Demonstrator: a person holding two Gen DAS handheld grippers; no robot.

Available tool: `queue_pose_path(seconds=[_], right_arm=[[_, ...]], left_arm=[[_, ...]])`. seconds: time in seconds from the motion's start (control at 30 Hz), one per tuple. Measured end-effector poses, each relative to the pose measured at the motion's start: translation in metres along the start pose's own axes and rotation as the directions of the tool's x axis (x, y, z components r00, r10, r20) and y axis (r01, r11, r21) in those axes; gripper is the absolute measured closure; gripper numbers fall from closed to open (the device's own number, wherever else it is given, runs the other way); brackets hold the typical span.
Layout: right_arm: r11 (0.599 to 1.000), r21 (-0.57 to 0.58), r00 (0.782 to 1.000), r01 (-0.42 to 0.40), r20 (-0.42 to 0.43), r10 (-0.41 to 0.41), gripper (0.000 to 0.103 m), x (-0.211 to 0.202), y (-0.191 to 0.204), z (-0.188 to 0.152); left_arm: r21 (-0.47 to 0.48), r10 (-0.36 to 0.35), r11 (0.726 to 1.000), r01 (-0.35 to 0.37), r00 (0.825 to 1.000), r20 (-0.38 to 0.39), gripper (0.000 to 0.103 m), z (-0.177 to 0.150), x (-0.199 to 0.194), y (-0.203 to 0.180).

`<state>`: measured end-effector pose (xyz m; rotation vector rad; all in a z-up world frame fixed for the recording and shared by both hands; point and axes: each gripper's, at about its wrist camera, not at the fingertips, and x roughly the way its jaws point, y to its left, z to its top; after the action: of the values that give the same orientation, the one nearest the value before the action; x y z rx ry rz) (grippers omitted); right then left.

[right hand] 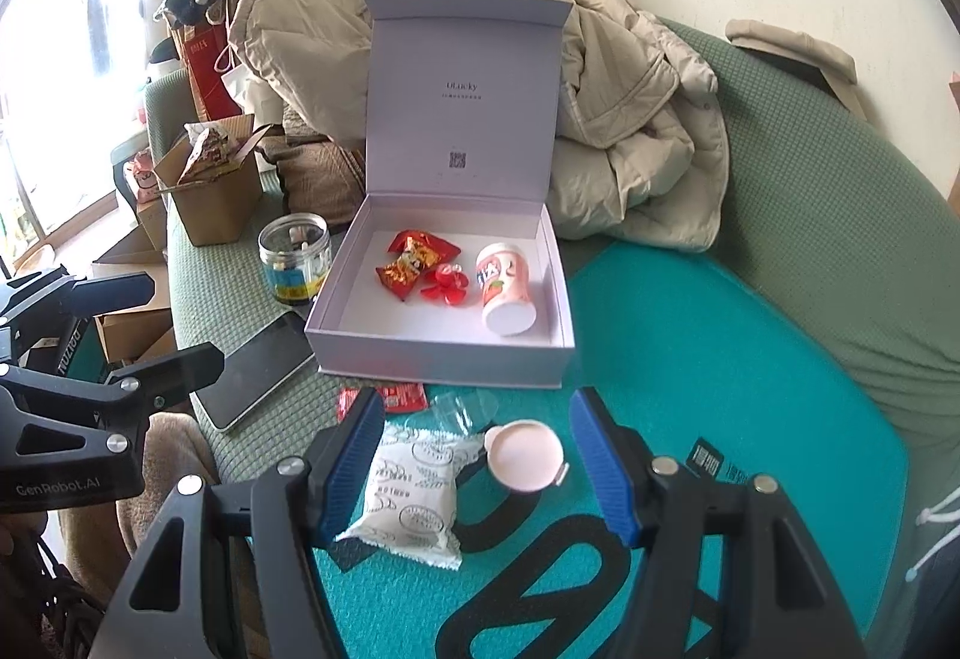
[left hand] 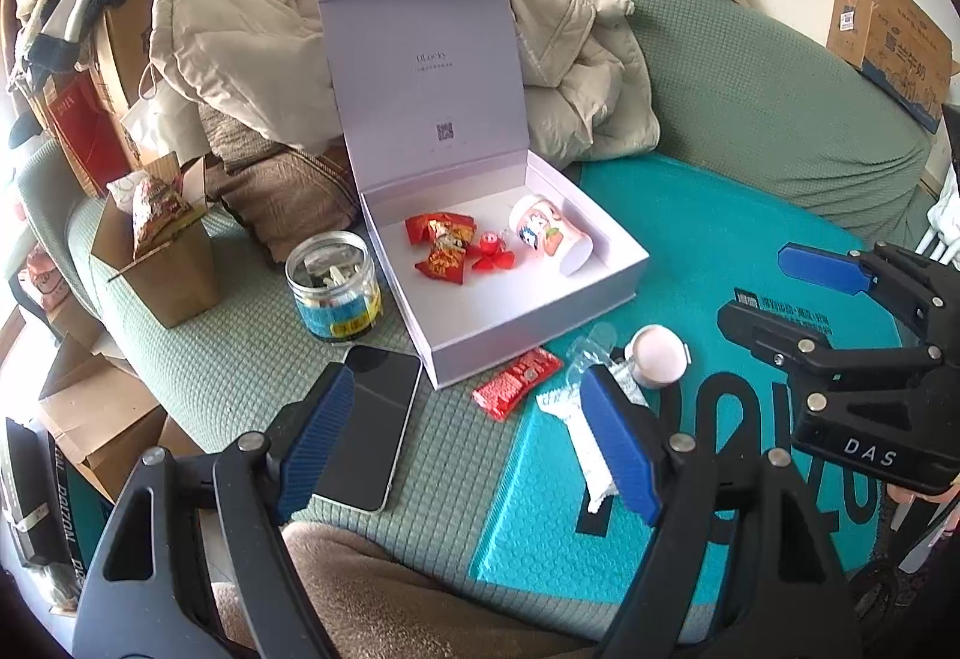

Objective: Organize objects
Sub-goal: 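Withdraw both grippers from the box back over the mat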

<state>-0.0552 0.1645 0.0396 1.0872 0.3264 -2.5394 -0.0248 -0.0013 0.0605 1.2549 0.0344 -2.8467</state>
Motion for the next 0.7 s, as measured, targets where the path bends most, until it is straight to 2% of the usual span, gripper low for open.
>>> queue_pose_path(seconds=[0.2, 0.37, 0.47, 0.7], right_arm=[[0.999, 0.026, 0.999, -0.022, -0.032, 0.023, 0.038, 0.002, -0.004, -0.023], [0.997, 0.072, 0.999, -0.001, -0.05, 0.005, 0.038, 0.002, -0.015, -0.043], [0.996, 0.094, 0.998, 0.002, -0.067, 0.005, 0.038, 0.003, -0.022, -0.055], [0.993, 0.12, 0.994, 0.007, -0.107, 0.006, 0.038, 0.012, -0.03, -0.075]], left_arm=[[0.0, -0.008, 1.0, 0.008, 0.999, -0.033, 0.026, -0.019, 0.001, -0.009], [-0.008, -0.008, 1.0, 0.007, 0.998, -0.066, 0.026, -0.032, 0.007, -0.019], [-0.012, -0.038, 0.999, 0.037, 0.995, -0.09, 0.026, -0.04, 0.013, -0.026], [-0.008, -0.06, 0.998, 0.06, 0.989, -0.137, 0.026, -0.056, 0.027, -0.039]])
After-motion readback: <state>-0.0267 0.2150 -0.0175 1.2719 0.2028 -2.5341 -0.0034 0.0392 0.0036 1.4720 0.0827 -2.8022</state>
